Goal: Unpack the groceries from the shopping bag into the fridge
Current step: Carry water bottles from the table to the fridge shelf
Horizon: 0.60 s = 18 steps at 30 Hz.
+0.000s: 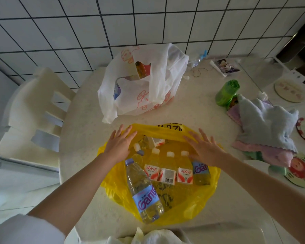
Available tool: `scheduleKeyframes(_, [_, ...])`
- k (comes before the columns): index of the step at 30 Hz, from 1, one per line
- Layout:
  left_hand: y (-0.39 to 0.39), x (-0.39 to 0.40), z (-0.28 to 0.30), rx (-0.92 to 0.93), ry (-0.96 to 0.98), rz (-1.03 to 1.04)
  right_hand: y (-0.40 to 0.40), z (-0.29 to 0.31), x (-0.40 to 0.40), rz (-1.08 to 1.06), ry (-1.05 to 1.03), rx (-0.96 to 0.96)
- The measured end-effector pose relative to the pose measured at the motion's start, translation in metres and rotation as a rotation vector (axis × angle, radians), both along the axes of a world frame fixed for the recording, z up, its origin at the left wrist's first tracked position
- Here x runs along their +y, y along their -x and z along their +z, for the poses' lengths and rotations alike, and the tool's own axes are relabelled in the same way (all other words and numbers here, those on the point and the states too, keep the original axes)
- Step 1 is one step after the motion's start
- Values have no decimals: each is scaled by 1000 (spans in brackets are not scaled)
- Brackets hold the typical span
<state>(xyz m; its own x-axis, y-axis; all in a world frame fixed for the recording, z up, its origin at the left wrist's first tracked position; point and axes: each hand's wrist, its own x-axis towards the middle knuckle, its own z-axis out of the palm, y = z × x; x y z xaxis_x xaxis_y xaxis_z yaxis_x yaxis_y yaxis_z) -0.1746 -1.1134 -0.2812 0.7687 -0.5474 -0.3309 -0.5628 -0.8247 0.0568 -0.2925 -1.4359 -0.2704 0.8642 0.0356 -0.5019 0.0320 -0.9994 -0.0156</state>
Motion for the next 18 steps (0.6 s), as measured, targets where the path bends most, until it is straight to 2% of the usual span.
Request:
scheduleKeyframes(3, [-10, 4, 0, 35, -43, 57, -9, -3, -25, -126, 17, 38])
scheduleKeyframes(5, [-14, 6, -1, 106, -31, 97, -11, -5, -32, -133, 3, 71])
scheduleKeyframes(7, [-15, 9, -1, 129, 115, 171, -12, -6, -32, -102, 1, 47])
scheduleKeyframes(10, [-5, 11, 4, 42, 401, 269, -12, -1, -22, -73, -22, -49])
scheduleKeyframes(15, [33, 10, 19, -37, 561, 388, 5, 8, 17, -56, -124, -271])
scheduleKeyframes(18, [68, 6, 30, -56, 625, 547, 29, 13, 42, -206, -203, -238])
